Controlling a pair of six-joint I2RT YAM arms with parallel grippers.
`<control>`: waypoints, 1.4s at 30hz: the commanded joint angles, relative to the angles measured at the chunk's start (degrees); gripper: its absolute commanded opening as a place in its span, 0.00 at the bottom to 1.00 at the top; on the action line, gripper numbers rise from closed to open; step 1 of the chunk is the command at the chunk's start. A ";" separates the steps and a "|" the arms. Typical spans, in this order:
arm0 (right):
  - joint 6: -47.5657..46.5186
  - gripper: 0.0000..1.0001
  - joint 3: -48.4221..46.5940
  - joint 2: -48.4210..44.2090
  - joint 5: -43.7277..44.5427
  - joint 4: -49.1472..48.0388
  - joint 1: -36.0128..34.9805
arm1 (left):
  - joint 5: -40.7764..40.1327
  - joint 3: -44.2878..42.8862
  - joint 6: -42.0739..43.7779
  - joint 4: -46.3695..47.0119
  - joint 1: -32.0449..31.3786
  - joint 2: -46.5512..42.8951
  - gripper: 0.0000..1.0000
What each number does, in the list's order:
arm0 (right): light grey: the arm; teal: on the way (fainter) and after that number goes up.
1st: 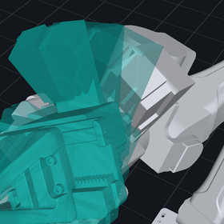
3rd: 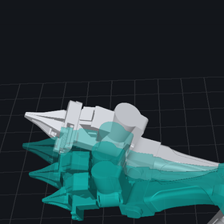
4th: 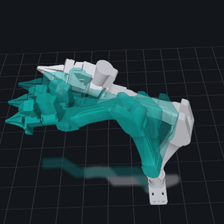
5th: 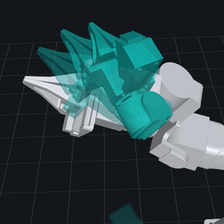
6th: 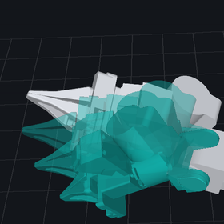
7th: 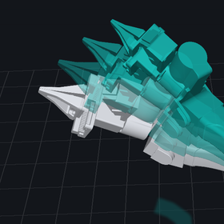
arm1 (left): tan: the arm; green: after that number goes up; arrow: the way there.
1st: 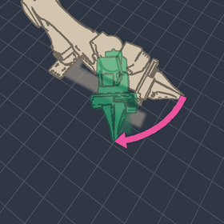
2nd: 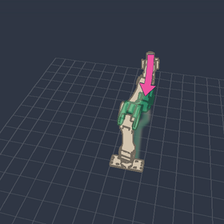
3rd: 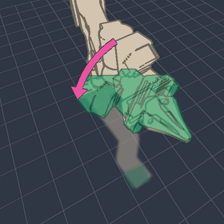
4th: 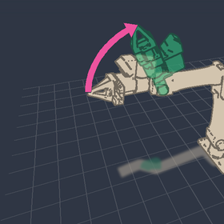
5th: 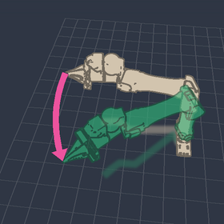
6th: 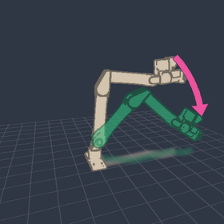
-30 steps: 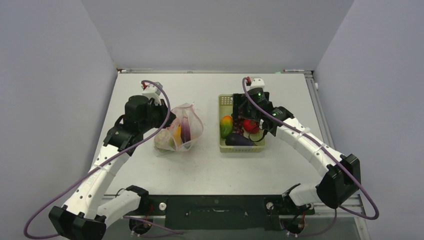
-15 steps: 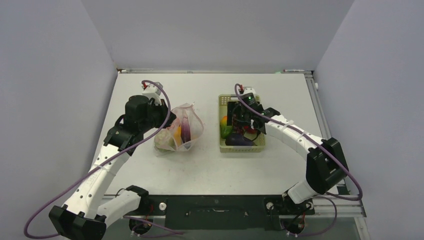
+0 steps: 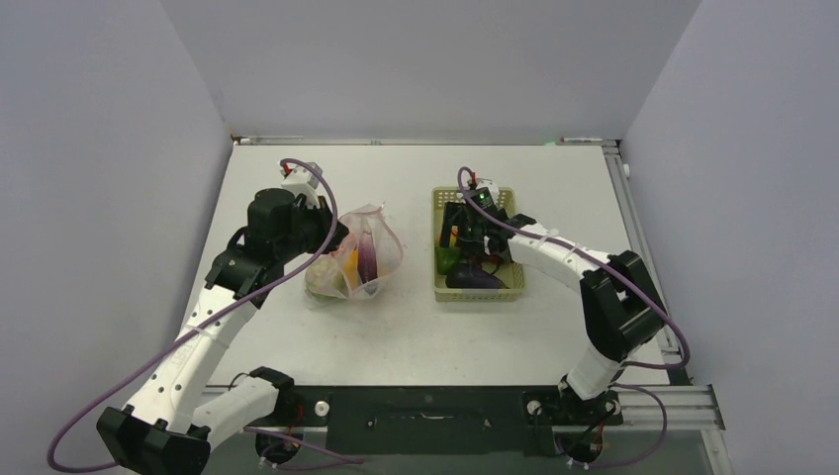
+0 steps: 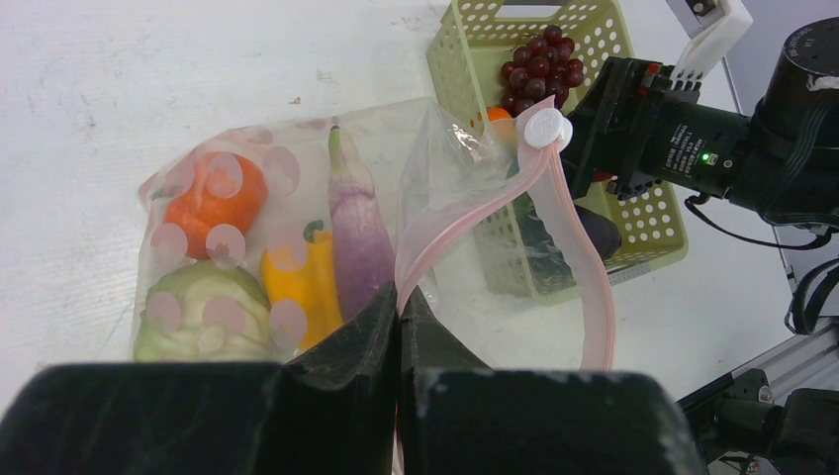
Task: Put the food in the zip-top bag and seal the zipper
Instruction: Pick up the fake fruit from the bin.
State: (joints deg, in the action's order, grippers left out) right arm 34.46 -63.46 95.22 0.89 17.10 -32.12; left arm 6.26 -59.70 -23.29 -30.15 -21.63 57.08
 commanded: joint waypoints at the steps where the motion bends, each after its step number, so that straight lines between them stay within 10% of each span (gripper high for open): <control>1: 3.62 0.81 -0.58 1.58 -0.28 -4.40 0.04 | 0.38 -0.59 0.52 2.70 0.17 -0.91 0.00; 15: 7.60 0.75 -1.30 7.67 -2.26 -8.01 -0.05 | 0.25 -0.61 0.61 2.62 0.18 -1.39 0.00; 30: 6.66 0.26 -0.26 3.56 0.30 -7.63 -0.05 | 0.23 -0.70 0.61 2.56 0.18 -1.44 0.00; 42: 3.31 0.20 -3.13 -4.52 10.00 -2.38 -3.29 | 0.24 -0.65 0.67 2.56 0.18 -1.18 0.00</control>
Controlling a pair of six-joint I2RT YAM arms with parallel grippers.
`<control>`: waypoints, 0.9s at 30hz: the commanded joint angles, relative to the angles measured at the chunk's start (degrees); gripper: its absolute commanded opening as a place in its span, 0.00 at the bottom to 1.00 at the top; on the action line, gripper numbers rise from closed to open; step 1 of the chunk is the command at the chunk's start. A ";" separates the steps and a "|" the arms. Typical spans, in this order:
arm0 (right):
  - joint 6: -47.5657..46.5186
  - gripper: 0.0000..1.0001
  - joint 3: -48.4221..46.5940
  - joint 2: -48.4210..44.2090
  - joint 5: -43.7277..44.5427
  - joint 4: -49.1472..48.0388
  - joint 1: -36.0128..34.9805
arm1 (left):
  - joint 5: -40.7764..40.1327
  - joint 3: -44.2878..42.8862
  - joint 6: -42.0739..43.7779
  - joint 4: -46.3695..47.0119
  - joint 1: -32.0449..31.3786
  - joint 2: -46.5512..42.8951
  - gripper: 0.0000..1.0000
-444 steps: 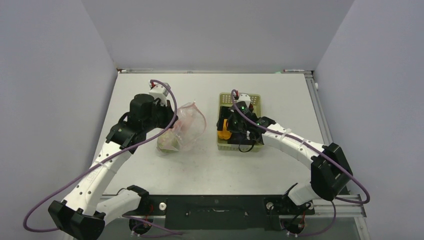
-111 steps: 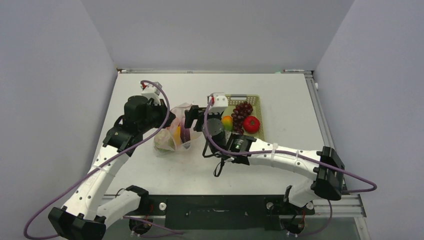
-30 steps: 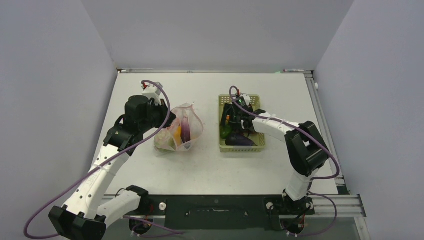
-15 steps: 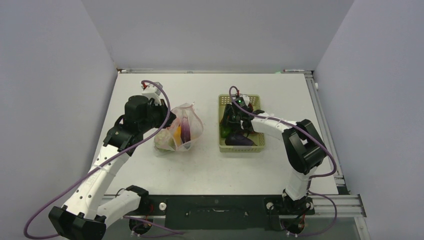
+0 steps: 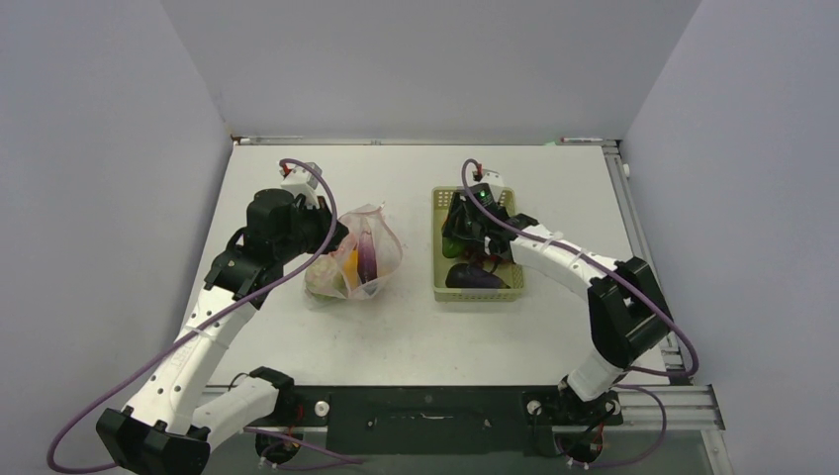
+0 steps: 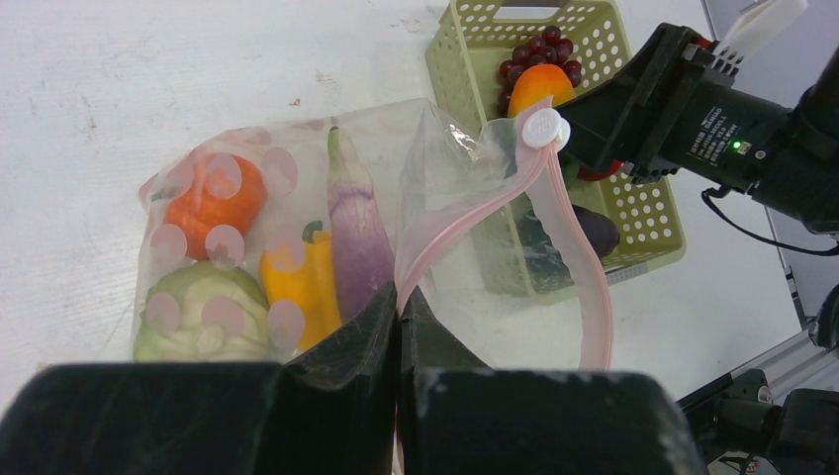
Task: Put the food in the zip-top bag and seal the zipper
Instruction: Pick up the fake fruit from the bin.
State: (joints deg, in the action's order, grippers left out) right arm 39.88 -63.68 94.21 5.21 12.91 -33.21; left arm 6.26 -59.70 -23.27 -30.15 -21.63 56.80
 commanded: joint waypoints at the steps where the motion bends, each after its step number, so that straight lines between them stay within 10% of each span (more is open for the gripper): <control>1: -2.47 0.20 -3.20 -4.11 6.42 1.96 -2.73 | 0.29 -0.62 0.60 2.61 0.18 -0.92 0.00; 27: -13.93 0.22 -6.61 -20.40 10.08 -8.63 -23.57 | 0.11 -0.62 0.68 2.57 0.18 -0.63 0.00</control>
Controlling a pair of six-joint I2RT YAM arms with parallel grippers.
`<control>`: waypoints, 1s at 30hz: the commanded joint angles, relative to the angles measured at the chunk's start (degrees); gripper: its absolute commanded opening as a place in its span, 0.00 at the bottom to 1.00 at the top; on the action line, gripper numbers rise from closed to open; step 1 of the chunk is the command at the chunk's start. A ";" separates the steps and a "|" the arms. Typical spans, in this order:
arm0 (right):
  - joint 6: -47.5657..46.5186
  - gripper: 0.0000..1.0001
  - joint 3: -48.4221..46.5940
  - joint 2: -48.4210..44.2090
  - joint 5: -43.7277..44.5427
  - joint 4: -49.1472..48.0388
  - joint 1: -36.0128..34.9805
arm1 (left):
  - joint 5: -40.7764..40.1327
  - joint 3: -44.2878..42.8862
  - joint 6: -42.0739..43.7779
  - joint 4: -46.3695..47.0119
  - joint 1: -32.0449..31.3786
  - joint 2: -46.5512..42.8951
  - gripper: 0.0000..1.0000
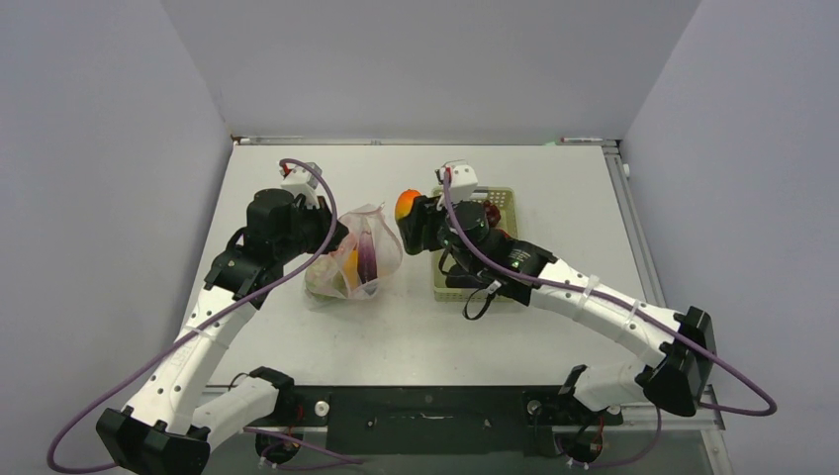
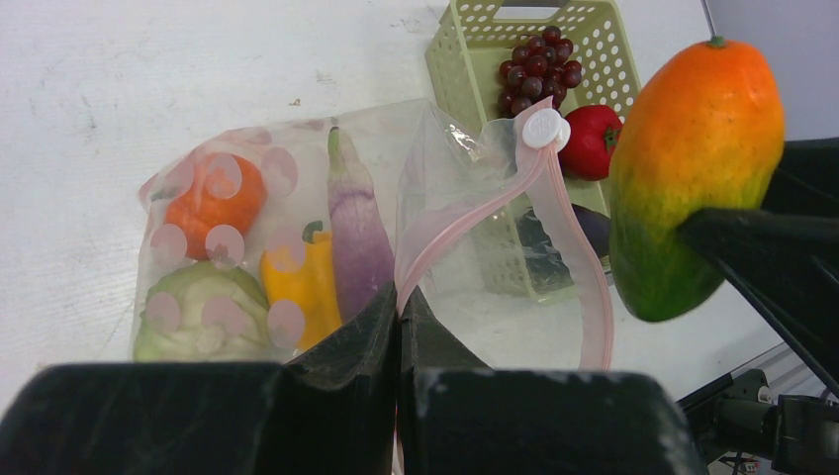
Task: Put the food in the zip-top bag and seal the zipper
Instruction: Pick up the fake fruit from the bin, then place the fake fruit in the zipper food storage bag.
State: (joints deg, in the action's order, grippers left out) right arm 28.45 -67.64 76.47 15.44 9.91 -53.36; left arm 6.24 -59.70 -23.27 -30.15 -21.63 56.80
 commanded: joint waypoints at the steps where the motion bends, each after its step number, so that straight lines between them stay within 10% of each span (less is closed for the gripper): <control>1: -2.80 0.22 -2.60 -2.82 -0.37 -6.48 -4.43 | 0.10 -0.63 0.68 2.58 0.18 -0.63 0.00; 30: 2.49 0.28 -9.62 12.26 2.51 -2.75 -11.49 | 0.35 -0.69 0.74 2.67 0.27 -1.58 0.00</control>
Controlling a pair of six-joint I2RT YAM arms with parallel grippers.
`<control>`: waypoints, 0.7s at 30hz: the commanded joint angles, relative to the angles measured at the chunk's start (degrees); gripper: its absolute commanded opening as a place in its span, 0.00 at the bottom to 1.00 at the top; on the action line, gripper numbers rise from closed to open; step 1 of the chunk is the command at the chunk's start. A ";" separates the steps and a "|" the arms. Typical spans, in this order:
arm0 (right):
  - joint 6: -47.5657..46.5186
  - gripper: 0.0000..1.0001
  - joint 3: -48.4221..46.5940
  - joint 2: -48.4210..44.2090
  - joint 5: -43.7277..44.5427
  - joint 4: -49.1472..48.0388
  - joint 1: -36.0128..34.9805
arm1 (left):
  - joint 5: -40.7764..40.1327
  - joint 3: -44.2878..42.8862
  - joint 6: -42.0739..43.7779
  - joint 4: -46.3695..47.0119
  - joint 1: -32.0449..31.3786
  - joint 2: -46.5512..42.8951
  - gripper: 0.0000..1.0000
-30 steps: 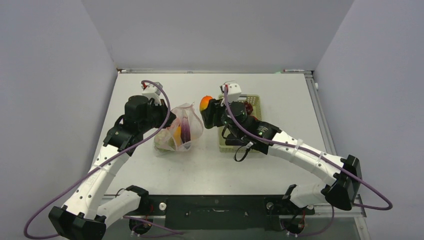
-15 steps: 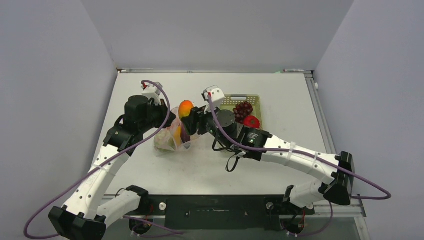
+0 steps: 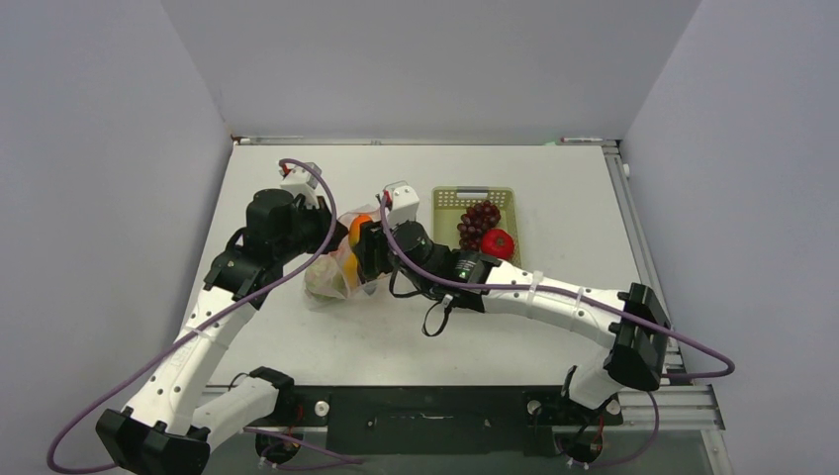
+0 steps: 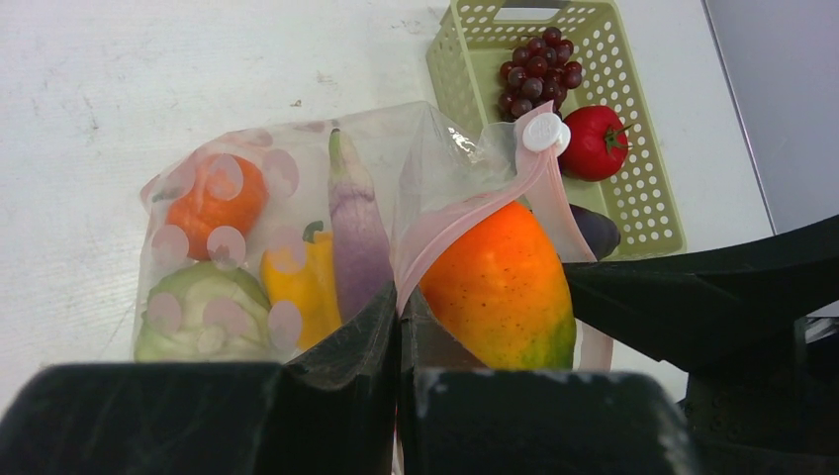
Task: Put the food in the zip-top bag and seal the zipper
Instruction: Place the fake fruit in the zipper food storage bag.
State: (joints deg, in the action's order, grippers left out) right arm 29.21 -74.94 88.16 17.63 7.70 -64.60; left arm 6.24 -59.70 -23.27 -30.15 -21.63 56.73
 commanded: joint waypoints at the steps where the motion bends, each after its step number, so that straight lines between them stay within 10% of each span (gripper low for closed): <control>1: 1.95 0.29 -2.50 1.10 0.36 -0.33 -0.19 | 0.35 -0.68 0.76 2.68 0.27 -1.48 0.00; 21: 1.83 0.89 -4.67 2.09 0.37 2.21 -0.18 | 0.26 -0.59 0.71 2.69 0.27 -1.34 0.00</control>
State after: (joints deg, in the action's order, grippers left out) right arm 31.77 -76.95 92.66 17.56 11.16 -64.60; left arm 6.26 -59.70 -23.14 -30.15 -21.63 56.36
